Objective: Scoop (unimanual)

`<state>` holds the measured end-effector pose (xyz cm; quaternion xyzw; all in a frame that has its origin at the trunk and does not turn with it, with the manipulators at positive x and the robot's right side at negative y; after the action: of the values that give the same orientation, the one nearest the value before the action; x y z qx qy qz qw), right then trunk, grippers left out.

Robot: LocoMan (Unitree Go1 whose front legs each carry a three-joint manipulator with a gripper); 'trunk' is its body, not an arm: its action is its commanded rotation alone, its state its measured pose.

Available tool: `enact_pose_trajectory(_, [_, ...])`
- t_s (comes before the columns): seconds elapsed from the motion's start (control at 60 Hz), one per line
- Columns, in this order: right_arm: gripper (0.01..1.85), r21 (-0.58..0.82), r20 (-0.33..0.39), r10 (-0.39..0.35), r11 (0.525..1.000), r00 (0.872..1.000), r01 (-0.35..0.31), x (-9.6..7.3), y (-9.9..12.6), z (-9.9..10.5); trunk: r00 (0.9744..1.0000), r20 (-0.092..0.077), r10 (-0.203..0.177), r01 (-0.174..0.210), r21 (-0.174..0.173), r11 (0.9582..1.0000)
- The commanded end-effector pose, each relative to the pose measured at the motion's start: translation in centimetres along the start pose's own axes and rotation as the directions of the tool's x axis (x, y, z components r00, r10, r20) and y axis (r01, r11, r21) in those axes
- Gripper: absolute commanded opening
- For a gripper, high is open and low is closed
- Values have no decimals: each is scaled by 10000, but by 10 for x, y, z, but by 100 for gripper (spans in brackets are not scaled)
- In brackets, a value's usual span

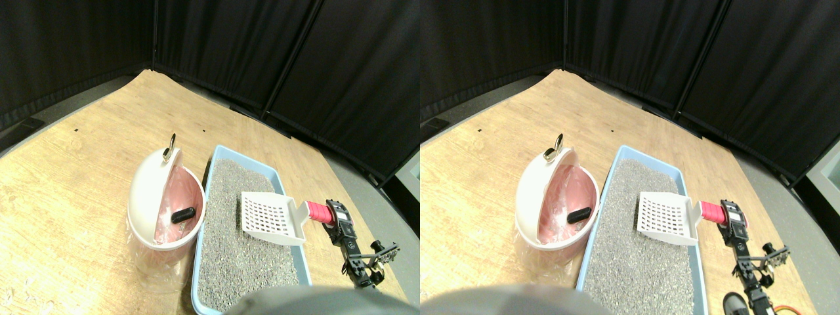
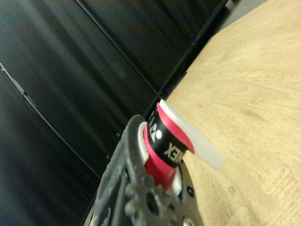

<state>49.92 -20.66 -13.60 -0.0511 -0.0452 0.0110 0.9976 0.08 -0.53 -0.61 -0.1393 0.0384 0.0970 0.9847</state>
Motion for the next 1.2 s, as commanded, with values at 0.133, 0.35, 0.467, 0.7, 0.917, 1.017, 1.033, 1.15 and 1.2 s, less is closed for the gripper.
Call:
enact_pose_trajectory(0.133, [6, 396, 141, -234, 9990, 9996, 228, -2, 5, -10, 9999, -28, 108, -109, -179, 9998])
enact_pose_trajectory(0.35, [6, 556, -436, -107, 9984, 9990, 131, -1, -2, -32, 9998, -125, 166, -168, -188, 9997])
enact_pose_trajectory(0.467, [6, 542, -1030, -398, 9975, 9939, 456, 0, -6, -45, 9997, -164, 199, -203, -195, 9996])
enact_pose_trajectory(0.7, [6, 599, -1940, -479, 9964, 9798, 605, -1, -14, -64, 9996, -184, 233, -236, -174, 9996])
enact_pose_trajectory(0.917, [6, 324, -3441, -1197, 9897, 9313, 1392, -1, -13, -71, 9995, -215, 231, -234, -122, 9997])
enact_pose_trajectory(1.017, [6, 103, -3951, -1431, 9870, 9074, 1601, 0, -14, -72, 9995, -235, 197, -199, -61, 9998])
enact_pose_trajectory(1.033, [6, 103, -3951, -1431, 9870, 9074, 1601, 0, -14, -72, 9995, -235, 197, -199, -61, 9998])
enact_pose_trajectory(1.15, [6, 27, -4646, -1655, 9821, 8699, 1883, 3, -16, -74, 9996, -233, 167, -168, -9, 9999])
enact_pose_trajectory(1.2, [6, -17, -4688, -1645, 9827, 8679, 1853, 3, -15, -76, 9996, -233, 167, -168, -9, 9999])
